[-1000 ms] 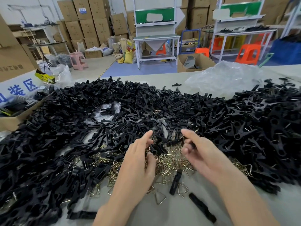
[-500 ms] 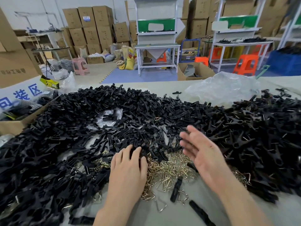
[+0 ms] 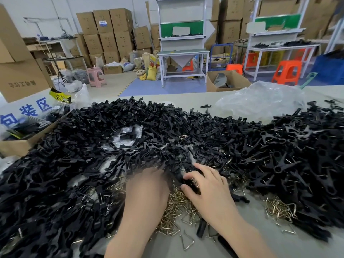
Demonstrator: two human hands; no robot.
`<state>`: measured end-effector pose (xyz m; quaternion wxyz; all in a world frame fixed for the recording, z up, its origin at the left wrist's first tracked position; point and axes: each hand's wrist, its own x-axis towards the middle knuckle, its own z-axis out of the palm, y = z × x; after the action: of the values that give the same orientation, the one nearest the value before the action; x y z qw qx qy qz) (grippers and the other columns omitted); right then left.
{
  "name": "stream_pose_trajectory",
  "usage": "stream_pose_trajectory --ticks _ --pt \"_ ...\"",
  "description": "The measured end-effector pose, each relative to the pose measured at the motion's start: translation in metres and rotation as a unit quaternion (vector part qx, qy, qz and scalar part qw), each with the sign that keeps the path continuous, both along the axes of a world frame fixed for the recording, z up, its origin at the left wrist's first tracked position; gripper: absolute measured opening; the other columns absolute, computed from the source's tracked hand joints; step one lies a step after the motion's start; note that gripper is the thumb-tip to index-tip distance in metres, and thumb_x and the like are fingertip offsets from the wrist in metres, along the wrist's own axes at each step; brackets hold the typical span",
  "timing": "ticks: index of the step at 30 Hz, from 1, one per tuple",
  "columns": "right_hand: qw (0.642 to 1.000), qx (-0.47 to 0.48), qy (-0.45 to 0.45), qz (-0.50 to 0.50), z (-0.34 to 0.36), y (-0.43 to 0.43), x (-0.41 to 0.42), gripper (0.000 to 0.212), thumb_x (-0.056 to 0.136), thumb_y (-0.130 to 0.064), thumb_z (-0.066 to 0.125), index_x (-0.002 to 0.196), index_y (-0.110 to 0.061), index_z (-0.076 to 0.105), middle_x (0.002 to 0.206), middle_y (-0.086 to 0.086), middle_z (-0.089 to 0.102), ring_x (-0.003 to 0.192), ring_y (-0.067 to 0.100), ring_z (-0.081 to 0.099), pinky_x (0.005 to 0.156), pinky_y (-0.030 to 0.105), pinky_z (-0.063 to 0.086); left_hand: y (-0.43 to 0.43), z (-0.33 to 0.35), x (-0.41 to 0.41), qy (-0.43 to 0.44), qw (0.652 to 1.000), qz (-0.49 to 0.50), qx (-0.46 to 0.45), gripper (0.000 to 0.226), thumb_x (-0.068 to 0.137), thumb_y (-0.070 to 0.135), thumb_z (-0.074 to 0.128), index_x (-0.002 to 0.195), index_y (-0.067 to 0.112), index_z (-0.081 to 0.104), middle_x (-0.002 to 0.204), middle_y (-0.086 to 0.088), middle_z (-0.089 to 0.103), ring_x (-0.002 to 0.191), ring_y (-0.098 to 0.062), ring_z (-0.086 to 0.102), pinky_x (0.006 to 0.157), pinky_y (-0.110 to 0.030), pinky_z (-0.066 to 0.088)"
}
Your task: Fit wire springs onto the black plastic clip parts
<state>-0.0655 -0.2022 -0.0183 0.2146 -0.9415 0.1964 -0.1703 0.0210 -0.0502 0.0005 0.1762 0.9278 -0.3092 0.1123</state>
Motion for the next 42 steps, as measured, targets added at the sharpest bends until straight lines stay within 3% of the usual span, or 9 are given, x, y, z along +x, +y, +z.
stream_pose_trajectory --ticks 3,10,14,17,20,28,33,37,42 --pt "0.999 0.018 -0.032 0.012 0.000 0.001 -0.001 0.010 0.094 -0.051 0.057 0.100 -0.048 0.050 0.144 -0.031 0.039 0.141 -0.004 0.021 0.106 0.023 0.015 -0.001 -0.002 0.000 -0.027 0.999 -0.022 -0.037 0.024 0.090 0.023 0.070 0.113 0.020 0.071 0.113 0.001 0.065 0.099 -0.026 0.062 0.086 -0.043 0.051" --pt "0.996 0.032 -0.059 0.052 0.001 0.002 -0.001 0.026 0.095 -0.033 0.062 0.097 -0.052 0.046 0.096 -0.043 0.050 0.108 -0.024 0.035 0.097 0.008 0.022 -0.004 -0.001 -0.005 -0.016 0.994 -0.048 -0.098 0.020 0.089 0.013 0.068 0.106 0.024 0.069 0.103 0.009 0.061 0.098 -0.018 0.057 0.088 -0.037 0.048" --pt "0.989 0.100 -0.103 0.033 0.003 0.003 -0.006 0.044 0.096 -0.025 0.062 0.123 -0.057 0.046 0.103 -0.039 0.053 0.113 -0.015 0.044 0.094 0.008 0.031 -0.003 0.004 -0.006 0.007 0.979 -0.002 -0.202 0.020 0.088 0.019 0.065 0.102 0.034 0.066 0.102 0.019 0.059 0.104 -0.007 0.046 0.095 -0.028 0.029" --pt "0.972 0.181 -0.151 0.013 0.008 0.002 -0.009 0.047 0.100 -0.023 0.058 0.134 -0.053 0.048 0.111 -0.035 0.054 0.115 -0.017 0.046 0.089 0.003 0.038 -0.003 0.009 -0.007 0.002 0.967 0.012 -0.256 0.031 0.085 0.014 0.067 0.107 0.036 0.065 0.095 0.023 0.057 0.100 -0.009 0.046 0.096 -0.032 0.030" --pt "0.934 0.310 -0.176 0.002 0.017 -0.001 -0.011 0.044 0.099 -0.019 0.061 0.134 -0.045 0.057 0.113 -0.023 0.065 0.111 -0.011 0.057 0.092 0.010 0.045 -0.003 0.010 -0.007 0.006 0.970 0.018 -0.243 0.045 0.086 0.013 0.068 0.127 0.030 0.064 0.092 0.017 0.055 0.096 -0.010 0.043 0.096 -0.034 0.031" --pt "0.825 0.528 -0.194 0.048 0.020 -0.003 -0.013 0.031 0.090 -0.013 0.074 0.116 -0.029 0.069 0.111 0.001 0.075 0.103 0.014 0.074 0.092 0.030 0.057 -0.003 0.008 -0.011 -0.062 0.975 -0.040 -0.211 0.024 0.092 0.025 0.058 0.114 0.023 0.069 0.106 0.012 0.066 0.104 -0.013 0.054 0.098 -0.024 0.029" --pt "0.812 0.545 -0.191 0.076 0.016 0.002 -0.012 0.039 0.077 -0.028 0.079 0.115 -0.032 0.070 0.109 -0.002 0.076 0.104 0.016 0.073 0.086 0.027 0.058 -0.009 0.007 -0.019 -0.085 0.970 -0.124 -0.189 0.027 0.097 0.034 0.047 0.112 0.023 0.066 0.098 0.017 0.067 0.091 -0.003 0.059 0.092 -0.022 0.036" --pt "0.798 0.560 -0.199 0.100 0.019 0.002 -0.014 0.042 0.080 -0.027 0.079 0.118 -0.041 0.068 0.111 -0.001 0.075 0.106 0.018 0.073 0.090 0.029 0.058 -0.009 0.006 -0.017 -0.084 0.968 -0.130 -0.196 0.028 0.097 0.035 0.047 0.112 0.023 0.067 0.098 0.017 0.067 0.092 -0.002 0.057 0.092 -0.024 0.038" --pt "0.802 0.554 -0.193 0.110 0.021 0.002 -0.016 0.040 0.091 -0.011 0.073 0.127 -0.029 0.067 0.116 -0.002 0.075 0.110 0.016 0.071 0.086 0.022 0.057 -0.010 0.005 -0.018 -0.084 0.966 -0.146 -0.197 0.020 0.095 0.029 0.057 0.110 0.020 0.067 0.093 0.015 0.066 0.087 -0.001 0.052 0.088 -0.026 0.039"
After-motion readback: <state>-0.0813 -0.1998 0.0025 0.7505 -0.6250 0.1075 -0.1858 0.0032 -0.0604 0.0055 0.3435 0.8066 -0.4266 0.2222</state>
